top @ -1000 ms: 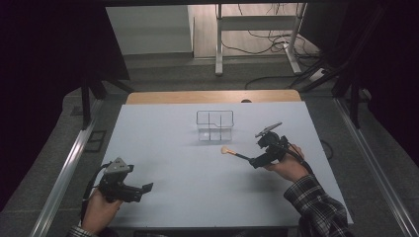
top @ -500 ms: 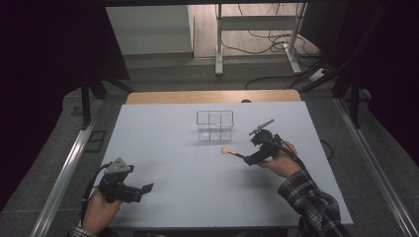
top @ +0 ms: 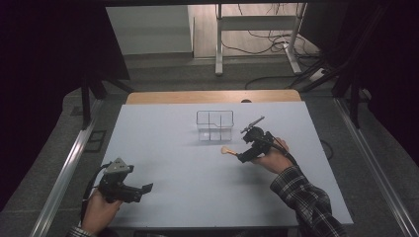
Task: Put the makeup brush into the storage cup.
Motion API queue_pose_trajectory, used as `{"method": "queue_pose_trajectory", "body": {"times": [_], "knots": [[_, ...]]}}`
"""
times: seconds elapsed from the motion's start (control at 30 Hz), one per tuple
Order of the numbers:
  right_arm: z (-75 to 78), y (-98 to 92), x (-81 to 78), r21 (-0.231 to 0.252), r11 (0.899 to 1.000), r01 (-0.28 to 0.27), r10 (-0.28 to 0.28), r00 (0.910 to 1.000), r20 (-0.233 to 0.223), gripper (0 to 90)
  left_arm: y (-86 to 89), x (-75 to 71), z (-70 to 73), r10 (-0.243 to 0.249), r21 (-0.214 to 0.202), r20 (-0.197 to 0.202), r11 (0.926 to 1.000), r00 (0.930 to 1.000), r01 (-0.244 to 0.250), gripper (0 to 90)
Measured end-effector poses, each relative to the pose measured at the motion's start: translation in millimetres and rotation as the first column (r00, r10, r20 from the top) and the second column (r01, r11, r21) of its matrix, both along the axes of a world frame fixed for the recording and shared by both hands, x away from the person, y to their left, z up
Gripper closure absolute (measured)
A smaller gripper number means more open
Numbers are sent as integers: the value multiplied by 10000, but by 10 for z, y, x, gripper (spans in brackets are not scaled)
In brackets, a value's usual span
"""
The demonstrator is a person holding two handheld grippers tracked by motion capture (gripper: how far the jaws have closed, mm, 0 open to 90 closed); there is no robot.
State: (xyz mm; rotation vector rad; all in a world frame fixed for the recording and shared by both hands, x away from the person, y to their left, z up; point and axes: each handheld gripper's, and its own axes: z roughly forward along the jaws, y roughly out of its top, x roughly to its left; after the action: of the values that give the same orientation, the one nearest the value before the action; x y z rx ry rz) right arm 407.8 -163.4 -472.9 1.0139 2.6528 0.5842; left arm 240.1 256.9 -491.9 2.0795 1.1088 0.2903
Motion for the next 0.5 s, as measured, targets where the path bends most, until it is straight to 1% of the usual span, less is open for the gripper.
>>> {"method": "queue_pose_trajectory", "body": {"times": [0.27,0.33,0.47,0.5], "knots": [[-19,156,50,-227,9994,-252,252,9997,-9,85,5,-1,1,-26,31,-19,10000,10000,26,0],[-20,194,70,-368,9987,-339,339,9994,4,87,3,-2,-1,5,-14,-17,10000,10000,-5,0],[-24,206,92,-421,9986,-323,324,9995,3,91,7,-4,-3,8,-19,-30,10000,10000,-8,0],[-36,206,104,-508,9981,-352,352,9994,-23,97,8,-4,-3,9,-18,-34,10000,10000,-9,0]]}}
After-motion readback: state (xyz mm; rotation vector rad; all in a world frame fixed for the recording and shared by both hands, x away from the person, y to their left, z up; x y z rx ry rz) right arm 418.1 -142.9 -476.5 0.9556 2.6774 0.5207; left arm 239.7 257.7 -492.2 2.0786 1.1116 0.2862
